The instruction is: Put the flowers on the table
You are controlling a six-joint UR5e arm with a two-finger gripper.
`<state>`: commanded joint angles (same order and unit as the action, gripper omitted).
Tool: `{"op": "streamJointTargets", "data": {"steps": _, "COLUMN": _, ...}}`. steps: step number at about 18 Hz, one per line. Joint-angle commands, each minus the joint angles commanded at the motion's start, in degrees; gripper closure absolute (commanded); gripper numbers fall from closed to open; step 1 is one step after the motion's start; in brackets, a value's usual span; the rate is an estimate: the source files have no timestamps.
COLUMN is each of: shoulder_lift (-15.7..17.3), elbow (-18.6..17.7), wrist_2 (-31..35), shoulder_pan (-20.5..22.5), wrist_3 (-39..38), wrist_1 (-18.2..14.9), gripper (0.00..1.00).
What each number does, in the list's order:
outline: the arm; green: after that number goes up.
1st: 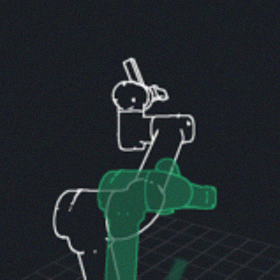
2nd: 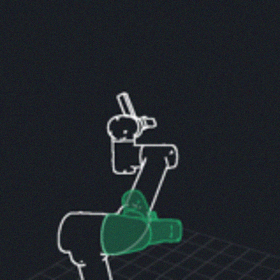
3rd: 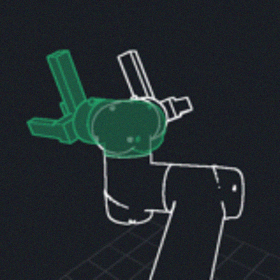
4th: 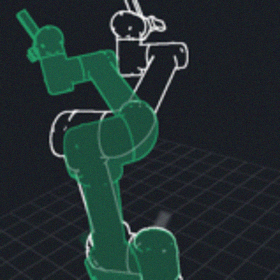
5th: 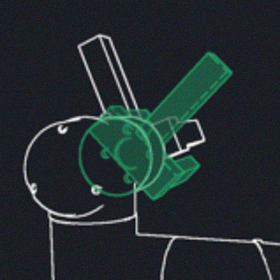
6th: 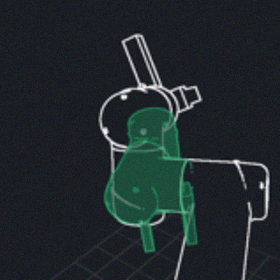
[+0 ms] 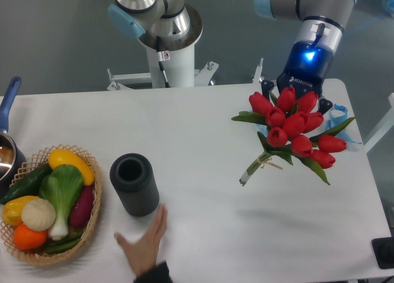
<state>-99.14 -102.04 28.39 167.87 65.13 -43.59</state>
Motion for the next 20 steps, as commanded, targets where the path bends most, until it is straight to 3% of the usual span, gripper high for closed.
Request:
{"op": "streamJointTargets", "data": {"steps": 11, "shoulder_lift": 0.61, "elbow": 0.09, "wrist_2": 0.79, "shoulder_pan": 0.44, "wrist_3": -0.18, "wrist_1": -0.18, "gripper": 0.69}}
{"op": "streamJointTargets", "data": {"steps": 20, "shoulder_lift": 1.58, "elbow": 2.55, "wrist_2": 20.71, "shoulder_pan": -1.48, "wrist_3": 0.61, "wrist_1": -0.35, "gripper": 0.69}}
